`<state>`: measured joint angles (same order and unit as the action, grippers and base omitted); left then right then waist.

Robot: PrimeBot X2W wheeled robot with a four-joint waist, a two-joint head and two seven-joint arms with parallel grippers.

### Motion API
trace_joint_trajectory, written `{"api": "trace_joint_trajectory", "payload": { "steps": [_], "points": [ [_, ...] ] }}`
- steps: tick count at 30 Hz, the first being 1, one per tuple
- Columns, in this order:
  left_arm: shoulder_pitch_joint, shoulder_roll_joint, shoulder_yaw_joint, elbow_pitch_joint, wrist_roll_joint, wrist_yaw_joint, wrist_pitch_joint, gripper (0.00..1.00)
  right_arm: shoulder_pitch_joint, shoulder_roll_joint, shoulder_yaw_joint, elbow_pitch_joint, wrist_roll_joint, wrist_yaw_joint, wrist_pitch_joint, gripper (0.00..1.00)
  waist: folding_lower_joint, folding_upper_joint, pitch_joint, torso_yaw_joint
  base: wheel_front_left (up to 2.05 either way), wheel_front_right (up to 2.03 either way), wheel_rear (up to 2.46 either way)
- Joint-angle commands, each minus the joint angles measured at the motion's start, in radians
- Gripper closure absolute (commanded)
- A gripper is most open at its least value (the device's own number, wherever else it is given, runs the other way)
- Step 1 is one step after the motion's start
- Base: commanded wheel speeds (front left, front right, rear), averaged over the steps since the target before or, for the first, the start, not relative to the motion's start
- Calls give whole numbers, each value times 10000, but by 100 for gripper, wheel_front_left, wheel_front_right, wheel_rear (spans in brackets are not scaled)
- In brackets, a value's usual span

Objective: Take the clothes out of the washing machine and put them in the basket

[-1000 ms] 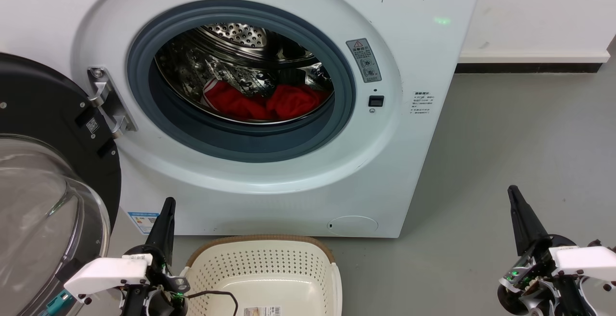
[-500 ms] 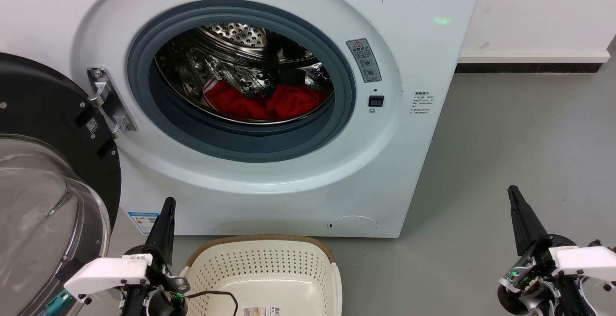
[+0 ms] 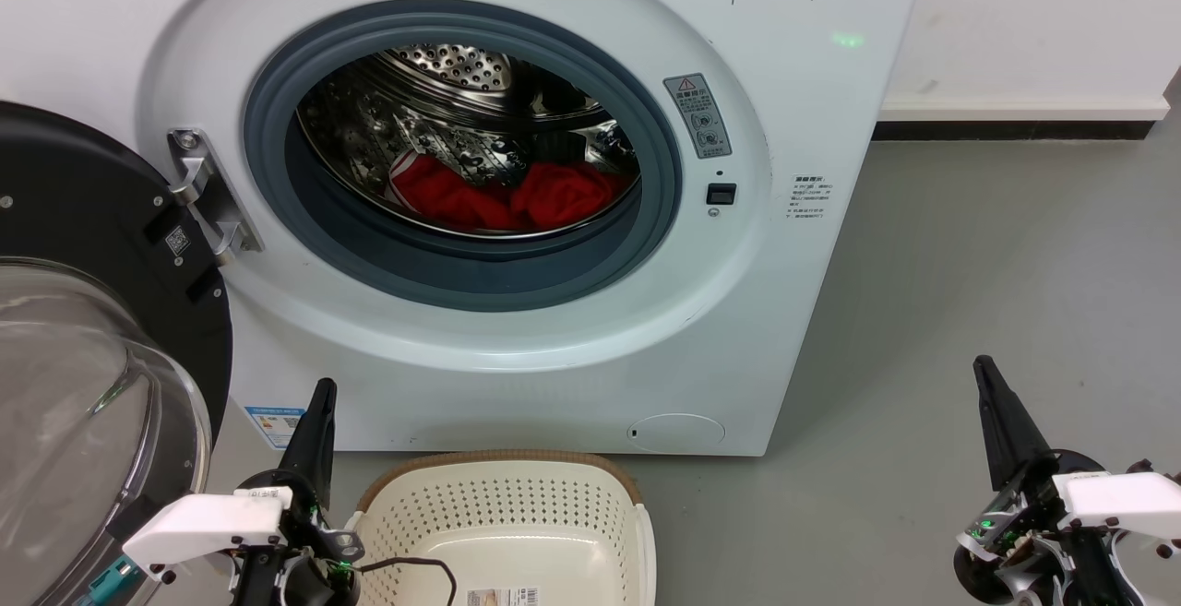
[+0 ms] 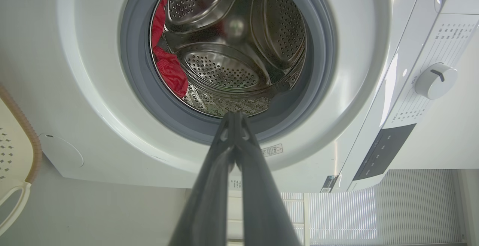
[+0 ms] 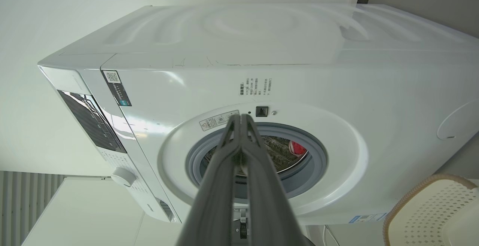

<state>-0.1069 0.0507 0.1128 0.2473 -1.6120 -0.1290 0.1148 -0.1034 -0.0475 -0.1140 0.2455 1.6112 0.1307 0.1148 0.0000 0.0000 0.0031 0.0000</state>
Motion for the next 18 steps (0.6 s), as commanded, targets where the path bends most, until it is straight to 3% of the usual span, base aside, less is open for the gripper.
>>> {"api": "trace_joint_trajectory", "payload": {
  "steps": [1,2,18],
  "points": [
    [-49,-11,23,-25,-21,-42,17,100,-111,-55,14,8,39,0,12,100,0,0,0,0,0,0,0],
    [0,0,-1,-1,1,0,-3,0,1,0,0,-1,-1,0,-3,0,0,0,0,0,0,0,0],
    [286,-13,19,66,750,6,-702,0,403,18,-1,-8,-738,0,-699,0,0,0,4,-14,0,0,0]
  ]
}}
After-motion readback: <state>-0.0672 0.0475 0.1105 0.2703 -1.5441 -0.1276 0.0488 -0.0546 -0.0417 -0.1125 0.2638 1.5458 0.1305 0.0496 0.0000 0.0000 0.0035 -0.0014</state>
